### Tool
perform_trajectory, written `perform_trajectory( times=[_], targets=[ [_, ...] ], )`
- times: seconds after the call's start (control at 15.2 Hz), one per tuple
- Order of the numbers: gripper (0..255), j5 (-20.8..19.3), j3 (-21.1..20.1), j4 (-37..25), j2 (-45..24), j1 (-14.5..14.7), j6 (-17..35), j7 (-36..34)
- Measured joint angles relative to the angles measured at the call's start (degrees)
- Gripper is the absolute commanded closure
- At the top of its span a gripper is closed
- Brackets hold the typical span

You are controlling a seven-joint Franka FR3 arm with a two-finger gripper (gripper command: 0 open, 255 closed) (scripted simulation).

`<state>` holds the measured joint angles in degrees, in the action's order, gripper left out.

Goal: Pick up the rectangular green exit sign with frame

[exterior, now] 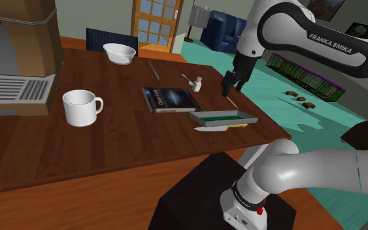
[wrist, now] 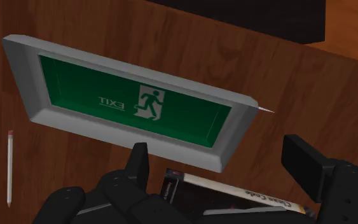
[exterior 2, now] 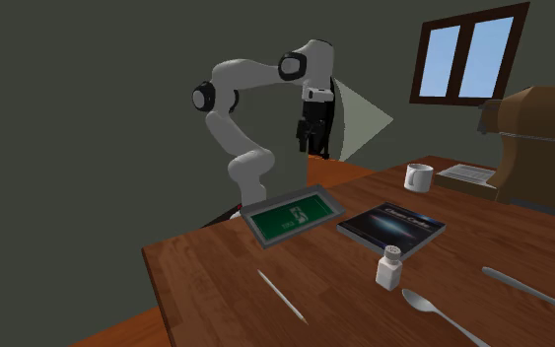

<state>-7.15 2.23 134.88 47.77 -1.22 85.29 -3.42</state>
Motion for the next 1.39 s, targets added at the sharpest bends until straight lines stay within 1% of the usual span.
perform_trajectory(
  times=[0.07, 0.2, 0.79, 0.99, 1.32, 1.39],
  targets=[
    [0, 0.0, 0.0, 0.0, 0.0, 0.0, 0.0, 0.0],
    [0, -0.5, -0.4, 1.9, -0.4, 1.4, 1.8, 2.0],
    [0, -4.3, -2.8, 15.0, -3.1, 10.9, 14.7, 15.9],
    [0, -4.7, -3.0, 17.6, -3.4, 11.7, 17.4, 16.6],
    [0, -5.0, -3.0, 20.9, -4.3, 11.8, 21.5, 15.9],
    [255, -5.0, -3.0, 21.2, -4.3, 11.8, 21.8, 15.9]
  ],
)
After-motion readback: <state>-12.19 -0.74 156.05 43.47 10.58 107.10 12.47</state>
